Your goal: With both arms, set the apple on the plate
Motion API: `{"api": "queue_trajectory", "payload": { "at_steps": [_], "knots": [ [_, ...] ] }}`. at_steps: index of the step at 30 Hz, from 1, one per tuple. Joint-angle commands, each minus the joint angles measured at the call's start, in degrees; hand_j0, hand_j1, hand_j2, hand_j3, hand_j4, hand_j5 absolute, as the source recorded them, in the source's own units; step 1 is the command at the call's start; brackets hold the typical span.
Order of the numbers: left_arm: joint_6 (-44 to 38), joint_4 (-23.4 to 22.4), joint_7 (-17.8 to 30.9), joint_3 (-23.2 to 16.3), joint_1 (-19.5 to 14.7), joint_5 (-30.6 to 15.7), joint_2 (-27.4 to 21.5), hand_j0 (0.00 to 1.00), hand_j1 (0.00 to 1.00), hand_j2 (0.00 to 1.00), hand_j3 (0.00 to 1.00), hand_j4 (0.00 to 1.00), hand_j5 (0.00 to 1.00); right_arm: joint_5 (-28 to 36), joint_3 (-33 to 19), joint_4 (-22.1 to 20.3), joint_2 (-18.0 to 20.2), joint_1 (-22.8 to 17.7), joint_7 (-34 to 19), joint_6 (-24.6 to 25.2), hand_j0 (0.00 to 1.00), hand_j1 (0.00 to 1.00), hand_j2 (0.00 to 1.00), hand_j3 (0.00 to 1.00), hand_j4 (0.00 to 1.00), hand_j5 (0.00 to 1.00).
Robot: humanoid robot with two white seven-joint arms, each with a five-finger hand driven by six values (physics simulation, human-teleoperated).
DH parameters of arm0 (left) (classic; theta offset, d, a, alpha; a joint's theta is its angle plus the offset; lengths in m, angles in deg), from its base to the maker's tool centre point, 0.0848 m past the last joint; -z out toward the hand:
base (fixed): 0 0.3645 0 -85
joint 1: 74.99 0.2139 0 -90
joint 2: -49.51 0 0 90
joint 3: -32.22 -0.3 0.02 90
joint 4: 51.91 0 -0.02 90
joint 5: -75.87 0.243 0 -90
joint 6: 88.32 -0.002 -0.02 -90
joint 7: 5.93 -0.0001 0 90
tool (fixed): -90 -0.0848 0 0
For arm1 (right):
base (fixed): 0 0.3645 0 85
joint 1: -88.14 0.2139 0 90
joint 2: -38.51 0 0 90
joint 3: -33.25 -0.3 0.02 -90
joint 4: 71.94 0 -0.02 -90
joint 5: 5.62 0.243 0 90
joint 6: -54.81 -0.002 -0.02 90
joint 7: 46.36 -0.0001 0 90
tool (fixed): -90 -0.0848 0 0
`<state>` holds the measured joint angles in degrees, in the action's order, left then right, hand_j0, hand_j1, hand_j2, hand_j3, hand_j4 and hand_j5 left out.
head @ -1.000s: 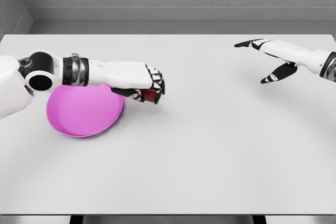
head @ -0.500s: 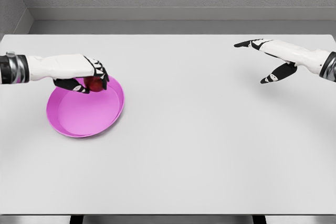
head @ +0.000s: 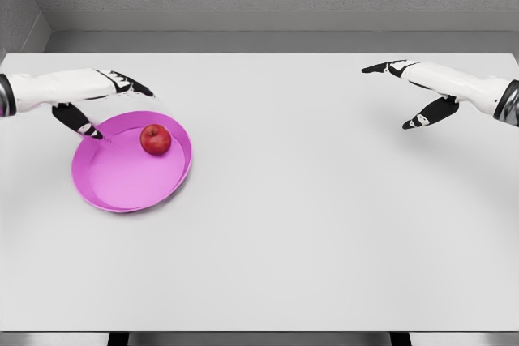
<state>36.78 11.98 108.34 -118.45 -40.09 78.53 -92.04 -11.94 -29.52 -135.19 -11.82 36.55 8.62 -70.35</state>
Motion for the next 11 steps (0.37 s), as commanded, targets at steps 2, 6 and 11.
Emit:
{"api": "queue_trajectory", "payload": {
  "at_steps": [2, 6, 11],
  "knots": [
    [-0.11, -7.28, 0.00, 1.87, -0.09, -1.25, 0.13, 1.00, 1.00, 1.00, 1.00, 1.00, 1.00, 0.43, 0.01, -0.03, 0.05, 0.00, 0.02, 0.16, 1.00, 1.00, 1.00, 1.00, 1.00, 1.00],
    [-0.11, -8.87, 0.00, 1.87, -0.18, -1.25, 0.22, 1.00, 1.00, 1.00, 1.00, 1.00, 1.00, 0.43, -0.07, -0.03, 0.14, -0.09, 0.02, 0.16, 1.00, 1.00, 1.00, 1.00, 1.00, 1.00],
    [-0.11, -8.95, 0.00, 1.87, -0.18, -1.25, 0.31, 1.00, 1.00, 1.00, 1.00, 1.00, 1.00, 0.43, -0.07, -0.03, 0.23, 0.00, 0.02, 0.16, 1.00, 1.00, 1.00, 1.00, 1.00, 1.00]
  ]
}}
